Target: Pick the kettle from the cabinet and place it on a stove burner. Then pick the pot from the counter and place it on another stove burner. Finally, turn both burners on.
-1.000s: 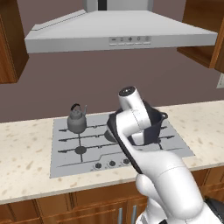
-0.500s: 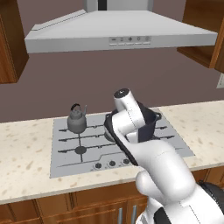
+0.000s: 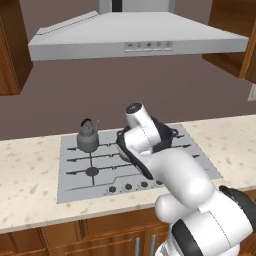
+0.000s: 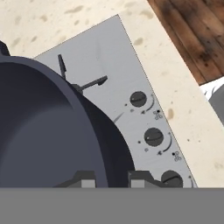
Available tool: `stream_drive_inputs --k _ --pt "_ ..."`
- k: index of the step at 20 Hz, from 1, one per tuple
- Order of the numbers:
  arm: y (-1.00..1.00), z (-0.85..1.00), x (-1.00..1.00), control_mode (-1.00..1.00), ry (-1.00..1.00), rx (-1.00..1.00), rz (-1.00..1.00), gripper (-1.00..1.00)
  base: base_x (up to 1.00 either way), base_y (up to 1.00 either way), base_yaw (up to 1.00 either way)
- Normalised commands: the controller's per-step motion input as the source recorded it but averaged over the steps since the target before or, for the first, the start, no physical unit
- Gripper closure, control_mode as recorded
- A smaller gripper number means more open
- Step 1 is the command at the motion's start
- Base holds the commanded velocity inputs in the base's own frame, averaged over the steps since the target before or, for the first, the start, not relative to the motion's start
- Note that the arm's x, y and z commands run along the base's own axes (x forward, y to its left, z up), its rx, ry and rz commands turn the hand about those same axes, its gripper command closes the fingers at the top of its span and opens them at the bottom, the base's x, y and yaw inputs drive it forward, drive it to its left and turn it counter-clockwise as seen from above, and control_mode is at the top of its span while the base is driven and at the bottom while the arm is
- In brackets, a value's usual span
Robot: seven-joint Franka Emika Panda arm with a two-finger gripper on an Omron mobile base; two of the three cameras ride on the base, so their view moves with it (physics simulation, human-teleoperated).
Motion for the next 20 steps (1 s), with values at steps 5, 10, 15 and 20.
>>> stream_drive_inputs --k 5,10,15,20 --pt "0.09 -0.16 0.26 -1.00 0.00 0.00 0.01 1.00 0.00 0.00 0.00" --pt "0.05 -0.16 0.24 -1.00 0.00 0.00 0.01 1.00 0.00 0.00 0.00" --pt "0.05 -0.17 0.19 -1.00 0.00 0.00 0.01 1.00 0.00 0.00 0.00" --pt "0.04 -0.12 0.19 -1.00 0.00 0.00 0.01 1.00 0.00 0.00 0.00"
